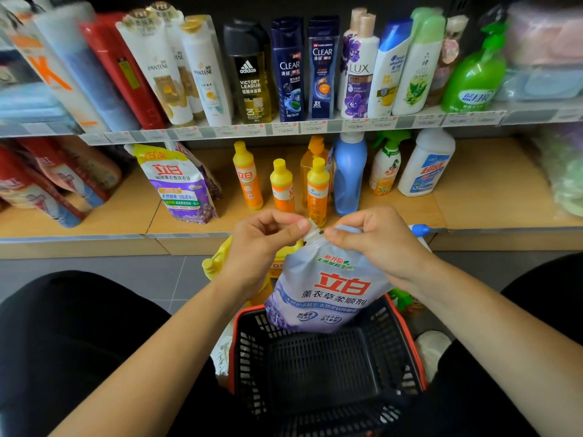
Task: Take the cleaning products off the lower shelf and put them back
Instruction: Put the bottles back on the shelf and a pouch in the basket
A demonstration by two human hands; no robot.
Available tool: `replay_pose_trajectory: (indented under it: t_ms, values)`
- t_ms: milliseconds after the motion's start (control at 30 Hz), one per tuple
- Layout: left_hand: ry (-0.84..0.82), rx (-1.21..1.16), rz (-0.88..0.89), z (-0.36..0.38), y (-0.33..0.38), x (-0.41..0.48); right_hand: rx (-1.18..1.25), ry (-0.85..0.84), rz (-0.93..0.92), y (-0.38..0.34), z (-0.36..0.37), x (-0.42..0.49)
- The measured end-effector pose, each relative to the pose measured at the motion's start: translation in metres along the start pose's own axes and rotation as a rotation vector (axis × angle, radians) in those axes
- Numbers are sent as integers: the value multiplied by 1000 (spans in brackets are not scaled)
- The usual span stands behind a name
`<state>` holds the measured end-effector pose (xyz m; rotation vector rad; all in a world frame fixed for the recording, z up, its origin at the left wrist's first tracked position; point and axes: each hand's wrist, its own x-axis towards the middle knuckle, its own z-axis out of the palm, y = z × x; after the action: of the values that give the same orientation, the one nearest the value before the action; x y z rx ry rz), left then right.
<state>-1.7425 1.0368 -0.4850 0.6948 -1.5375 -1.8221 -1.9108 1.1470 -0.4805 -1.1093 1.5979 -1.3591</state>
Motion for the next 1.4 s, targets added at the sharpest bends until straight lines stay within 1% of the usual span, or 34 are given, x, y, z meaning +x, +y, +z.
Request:
replay_pose_trajectory:
  t_ms: [33, 100, 200, 267, 400, 467, 633, 900, 1233, 1400]
  values:
    - [16, 6, -1, 0, -1, 0, -3, -3, -2, 0, 1, 0]
    - [35, -20, -58, 1, -1, 1, -7, 7, -5, 0, 2, 0]
    - [-6, -99, -156, 0, 2, 3, -5, 25, 2, 1, 1, 1]
    - [-12, -133, -174, -1, 4, 3, -7, 20, 6, 2, 0, 2]
    - [66, -141, -219, 0, 5, 2, -10, 13, -16, 3, 0, 3]
    - [64, -169, -237, -1, 6, 2, -7, 16, -18, 3, 0, 3]
    - [-14, -270, -228, -2, 8, 1, -5, -10, -5, 4, 0, 3]
    - [-43, -252, -187, -4, 5, -1, -8, 7, 7, 1, 1, 3]
    - [-73, -253, -176, -6, 4, -1, -33, 7, 1, -1, 2, 2]
    - [-124, -228, -179, -8, 0, 2, -14, 0, -2, -1, 3, 2]
